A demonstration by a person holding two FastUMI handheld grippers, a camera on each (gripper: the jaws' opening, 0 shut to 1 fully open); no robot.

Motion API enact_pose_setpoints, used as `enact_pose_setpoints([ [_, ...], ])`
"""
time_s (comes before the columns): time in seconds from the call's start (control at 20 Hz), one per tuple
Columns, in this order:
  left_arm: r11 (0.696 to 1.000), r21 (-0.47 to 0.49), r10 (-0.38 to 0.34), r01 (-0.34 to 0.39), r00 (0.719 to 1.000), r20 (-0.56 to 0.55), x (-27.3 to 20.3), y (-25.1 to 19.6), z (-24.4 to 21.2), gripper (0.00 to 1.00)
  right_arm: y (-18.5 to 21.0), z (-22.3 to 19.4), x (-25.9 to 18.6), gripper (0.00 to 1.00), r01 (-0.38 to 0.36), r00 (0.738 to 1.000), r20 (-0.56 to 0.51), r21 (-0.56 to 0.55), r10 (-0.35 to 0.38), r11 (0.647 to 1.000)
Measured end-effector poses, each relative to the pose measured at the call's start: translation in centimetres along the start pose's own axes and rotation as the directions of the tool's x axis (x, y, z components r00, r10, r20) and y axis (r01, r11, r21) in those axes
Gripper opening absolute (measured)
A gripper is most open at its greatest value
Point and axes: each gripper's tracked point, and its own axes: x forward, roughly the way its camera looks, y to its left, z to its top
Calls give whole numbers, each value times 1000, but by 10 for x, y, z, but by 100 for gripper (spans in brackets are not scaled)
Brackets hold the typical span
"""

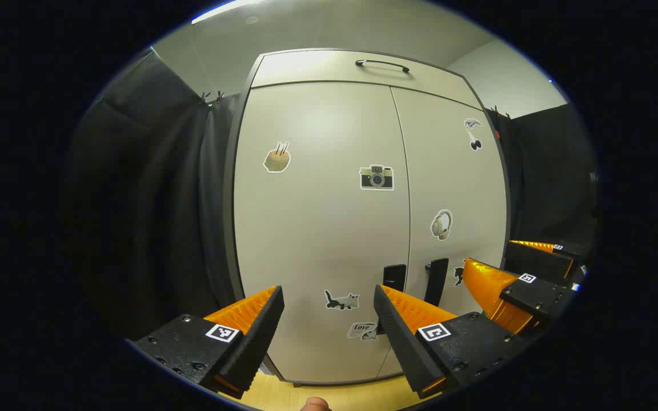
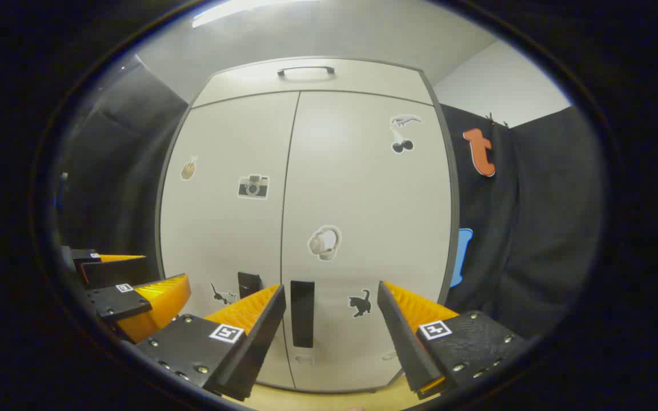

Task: Open the right door of the double-door shoe cabinet with the right hand, and open the left door with the left hand.

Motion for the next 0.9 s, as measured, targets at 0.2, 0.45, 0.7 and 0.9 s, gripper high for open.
enact_pose_setpoints([
  [0.2,1000,0,28,-28,1000,-11,3,5,-4,96,8,-14,19,96,-19,999,-35,2,19,1000],
  [0.45,997,-8,72,-72,997,-16,4,13,-5,98,21,-28,42,96,-43,997,-66,10,44,999],
  [0.7,994,-11,107,-108,994,-19,0,32,-3,98,29,-52,61,96,-52,991,-122,0,51,999],
  [0.9,992,-16,127,-127,992,-23,-2,41,-4,98,28,-65,68,92,-41,988,-146,-4,40,999],
])
